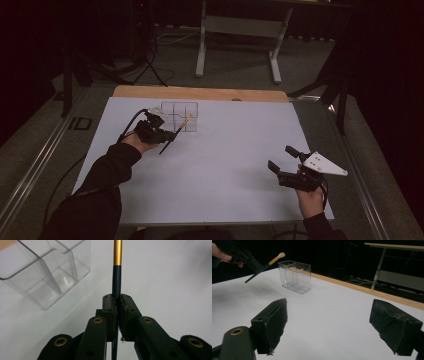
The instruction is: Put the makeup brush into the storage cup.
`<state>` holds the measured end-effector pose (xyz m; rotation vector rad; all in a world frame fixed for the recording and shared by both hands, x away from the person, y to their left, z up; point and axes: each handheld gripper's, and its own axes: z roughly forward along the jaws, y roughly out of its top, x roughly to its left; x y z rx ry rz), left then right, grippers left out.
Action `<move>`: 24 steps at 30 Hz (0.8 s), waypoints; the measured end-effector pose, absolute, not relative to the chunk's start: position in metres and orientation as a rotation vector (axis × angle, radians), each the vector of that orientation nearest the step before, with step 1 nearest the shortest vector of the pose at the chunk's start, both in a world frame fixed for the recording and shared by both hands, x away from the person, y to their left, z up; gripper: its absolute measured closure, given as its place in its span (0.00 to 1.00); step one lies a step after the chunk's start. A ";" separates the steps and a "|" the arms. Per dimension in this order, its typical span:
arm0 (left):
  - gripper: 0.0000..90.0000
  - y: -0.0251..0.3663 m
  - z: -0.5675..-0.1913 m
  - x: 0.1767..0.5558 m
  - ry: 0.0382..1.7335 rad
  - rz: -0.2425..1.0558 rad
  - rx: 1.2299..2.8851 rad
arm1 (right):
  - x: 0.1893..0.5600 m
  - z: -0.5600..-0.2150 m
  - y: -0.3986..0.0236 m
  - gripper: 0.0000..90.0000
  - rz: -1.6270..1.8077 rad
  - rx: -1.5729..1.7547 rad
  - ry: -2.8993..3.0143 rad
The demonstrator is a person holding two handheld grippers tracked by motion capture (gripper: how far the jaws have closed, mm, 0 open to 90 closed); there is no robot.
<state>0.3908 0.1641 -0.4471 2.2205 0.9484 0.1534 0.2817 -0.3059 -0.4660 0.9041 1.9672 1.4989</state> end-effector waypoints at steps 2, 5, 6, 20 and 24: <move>0.93 0.167 -0.446 0.389 0.957 0.173 2.187 | 0.282 -0.466 -0.306 0.16 1.499 0.903 1.967; 0.93 0.169 -0.445 0.387 0.952 0.205 2.166 | 0.282 -0.466 -0.306 0.16 1.501 0.906 1.967; 0.93 0.169 -0.445 0.386 0.952 0.226 2.154 | 0.282 -0.466 -0.306 0.16 1.499 0.906 1.967; 0.93 0.179 -0.436 0.380 0.944 0.338 1.950 | 0.282 -0.466 -0.306 0.16 1.499 0.904 1.969; 0.93 0.180 -0.432 0.380 0.953 0.358 1.916 | 0.282 -0.466 -0.306 0.16 1.504 0.905 1.967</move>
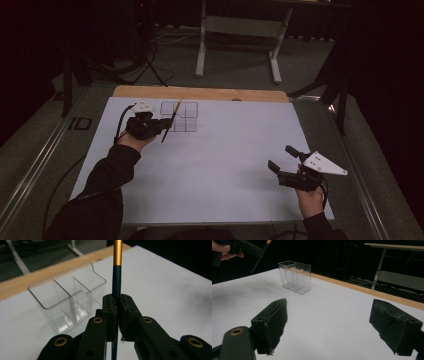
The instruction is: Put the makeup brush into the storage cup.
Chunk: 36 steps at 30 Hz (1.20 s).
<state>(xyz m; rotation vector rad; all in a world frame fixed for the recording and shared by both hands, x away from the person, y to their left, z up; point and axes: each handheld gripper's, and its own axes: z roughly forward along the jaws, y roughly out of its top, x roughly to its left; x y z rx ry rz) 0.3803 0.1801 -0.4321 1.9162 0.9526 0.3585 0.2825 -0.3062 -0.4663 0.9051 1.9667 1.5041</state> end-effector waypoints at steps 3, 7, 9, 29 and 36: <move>0.93 0.181 -0.429 0.380 0.944 0.356 1.879 | 0.283 -0.466 -0.306 0.16 1.503 0.902 1.970; 0.93 0.182 -0.425 0.378 0.939 0.373 1.834 | 0.283 -0.466 -0.306 0.16 1.505 0.900 1.969; 0.93 0.184 -0.423 0.377 0.931 0.376 1.807 | 0.283 -0.466 -0.306 0.16 1.505 0.902 1.969; 0.93 0.184 -0.402 0.380 0.879 0.440 1.654 | 0.284 -0.467 -0.304 0.16 1.506 0.901 1.977; 0.93 0.182 -0.399 0.383 0.867 0.455 1.606 | 0.284 -0.467 -0.304 0.16 1.504 0.901 1.977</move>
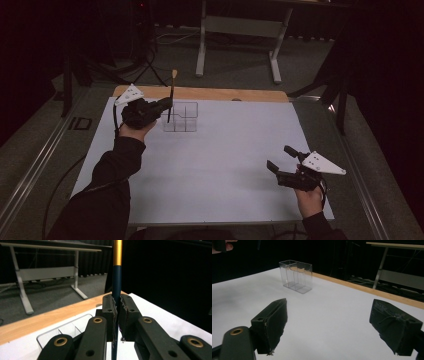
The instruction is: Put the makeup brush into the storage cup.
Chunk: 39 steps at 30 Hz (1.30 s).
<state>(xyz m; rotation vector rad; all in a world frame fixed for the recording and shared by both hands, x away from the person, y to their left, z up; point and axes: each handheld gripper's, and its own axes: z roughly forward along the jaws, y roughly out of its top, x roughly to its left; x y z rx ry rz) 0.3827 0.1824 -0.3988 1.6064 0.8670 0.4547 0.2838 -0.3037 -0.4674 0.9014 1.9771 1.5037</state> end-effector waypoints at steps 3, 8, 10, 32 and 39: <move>0.93 0.181 -0.398 0.384 0.869 0.457 1.600 | 0.284 -0.468 -0.304 0.16 1.503 0.902 1.978; 0.93 0.177 -0.397 0.388 0.851 0.474 1.595 | 0.284 -0.468 -0.304 0.16 1.504 0.903 1.978; 0.93 0.176 -0.397 0.389 0.852 0.479 1.584 | 0.284 -0.468 -0.304 0.16 1.504 0.903 1.979; 0.93 0.172 -0.401 0.411 0.886 0.553 1.518 | 0.284 -0.468 -0.304 0.16 1.509 0.902 1.979; 0.93 0.171 -0.405 0.418 0.907 0.574 1.525 | 0.284 -0.468 -0.304 0.16 1.512 0.902 1.979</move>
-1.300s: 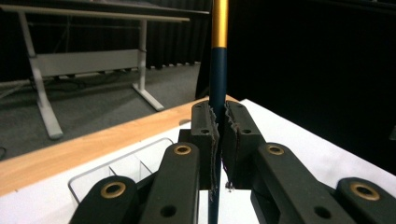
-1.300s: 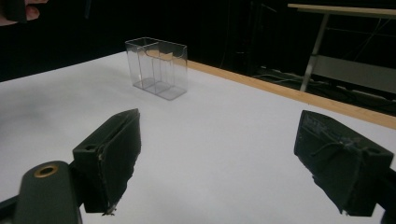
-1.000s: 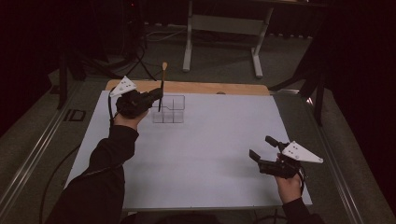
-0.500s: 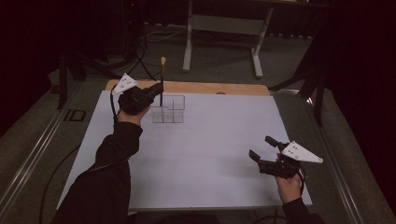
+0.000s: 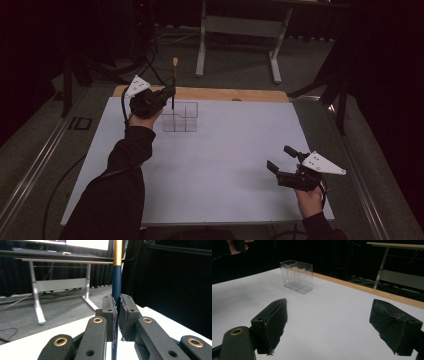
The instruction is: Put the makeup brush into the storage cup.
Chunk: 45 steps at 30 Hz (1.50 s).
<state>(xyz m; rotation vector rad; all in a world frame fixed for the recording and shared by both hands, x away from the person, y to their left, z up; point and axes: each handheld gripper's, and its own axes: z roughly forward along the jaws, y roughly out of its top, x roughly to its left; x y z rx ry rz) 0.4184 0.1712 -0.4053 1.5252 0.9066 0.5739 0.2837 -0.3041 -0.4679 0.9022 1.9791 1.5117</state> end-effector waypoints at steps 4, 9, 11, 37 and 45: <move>0.93 0.170 -0.409 0.425 0.918 0.575 1.509 | 0.284 -0.468 -0.304 0.16 1.509 0.904 1.981; 0.93 0.169 -0.408 0.432 0.921 0.576 1.494 | 0.284 -0.469 -0.305 0.16 1.512 0.907 1.981; 0.93 0.168 -0.408 0.434 0.919 0.588 1.503 | 0.285 -0.469 -0.305 0.16 1.511 0.907 1.981; 0.93 0.157 -0.428 0.458 0.966 0.646 1.460 | 0.286 -0.471 -0.305 0.16 1.505 0.920 1.991; 0.93 0.155 -0.439 0.467 0.990 0.652 1.449 | 0.286 -0.471 -0.305 0.16 1.507 0.920 1.992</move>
